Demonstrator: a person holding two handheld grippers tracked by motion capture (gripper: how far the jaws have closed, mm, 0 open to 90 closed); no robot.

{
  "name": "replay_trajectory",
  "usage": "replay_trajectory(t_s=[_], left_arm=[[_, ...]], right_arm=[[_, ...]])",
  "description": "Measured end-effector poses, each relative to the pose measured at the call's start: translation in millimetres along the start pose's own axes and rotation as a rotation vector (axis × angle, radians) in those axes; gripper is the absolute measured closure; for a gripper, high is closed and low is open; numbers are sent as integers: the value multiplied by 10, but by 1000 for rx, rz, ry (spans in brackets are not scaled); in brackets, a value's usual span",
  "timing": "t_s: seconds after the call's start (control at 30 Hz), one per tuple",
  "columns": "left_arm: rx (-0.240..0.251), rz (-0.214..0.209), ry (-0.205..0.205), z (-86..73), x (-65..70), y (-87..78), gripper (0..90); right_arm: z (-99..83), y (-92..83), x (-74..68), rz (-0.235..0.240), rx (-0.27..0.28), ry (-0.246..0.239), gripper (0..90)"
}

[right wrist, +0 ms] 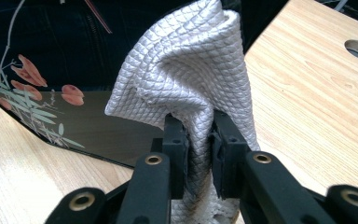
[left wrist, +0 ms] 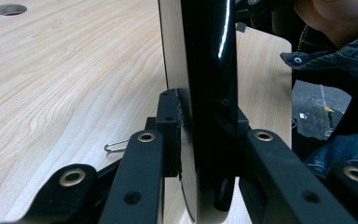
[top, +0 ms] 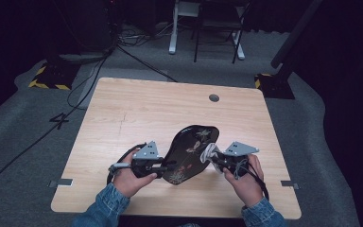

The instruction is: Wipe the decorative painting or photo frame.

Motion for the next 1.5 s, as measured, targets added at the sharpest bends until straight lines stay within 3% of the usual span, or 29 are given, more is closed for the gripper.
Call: replay_trajectory(t_s=[0.17,0.33,0.53,0.77,1.5], left_arm=[[8,-12,2,-9,2,-15,741],[37,-35,-26,-13,-4,-90,686],[44,-19,-8,-33,-9,-175,719],[50,4,-17,-28,-28,-201,757],[48,10,-28,-24,-26,-184,759]], right_arm=[[-8,-4,15,-13,-8,-7,783],[-2,-3,20,-12,-9,-10,783],[10,-5,15,-8,-4,-12,782],[23,-2,2,-5,-6,-10,782],[460,8,-325,40,108,-84,777]])
Point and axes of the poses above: each handheld gripper's, and its own axes: y roughly forward along the jaws, z roughly out of its top, x roughly to its right, the point moved 10 cm from there along y, roughly forward along the jaws, and after that the axes turned 15 degrees about -y, right-handed, at the moved point
